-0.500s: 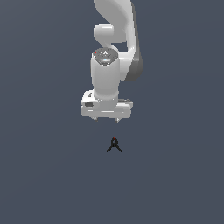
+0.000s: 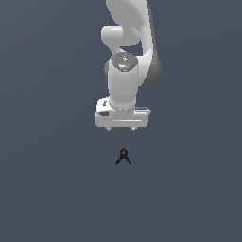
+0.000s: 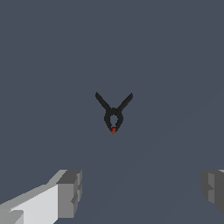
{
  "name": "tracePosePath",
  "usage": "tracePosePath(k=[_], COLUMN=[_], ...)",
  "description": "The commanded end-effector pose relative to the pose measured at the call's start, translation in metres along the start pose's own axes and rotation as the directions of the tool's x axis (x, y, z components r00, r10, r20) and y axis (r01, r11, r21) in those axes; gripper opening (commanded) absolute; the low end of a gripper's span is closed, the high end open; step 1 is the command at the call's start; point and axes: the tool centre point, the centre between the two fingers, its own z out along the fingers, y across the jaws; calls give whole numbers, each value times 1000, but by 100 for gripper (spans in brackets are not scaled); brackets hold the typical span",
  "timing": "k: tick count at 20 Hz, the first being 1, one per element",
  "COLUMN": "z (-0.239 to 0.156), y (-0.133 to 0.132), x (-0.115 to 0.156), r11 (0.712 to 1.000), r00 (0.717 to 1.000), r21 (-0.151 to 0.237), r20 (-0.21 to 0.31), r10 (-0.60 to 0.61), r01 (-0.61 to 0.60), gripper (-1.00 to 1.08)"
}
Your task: Pick up the object and move it to a goal position.
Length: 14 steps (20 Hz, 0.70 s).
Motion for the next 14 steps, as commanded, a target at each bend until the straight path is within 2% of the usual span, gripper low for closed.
tracePosePath(k=[1, 8, 14], z=[-1, 7, 29], y=[-5, -4, -7], x=[-1, 3, 16], r11=[1000, 1000, 1000], r00=[1000, 1000, 1000], r21=[-1, 1, 8], r20=[4, 5, 12], r10=[-9, -4, 2], r01=[9, 4, -2], gripper=[100, 100, 100])
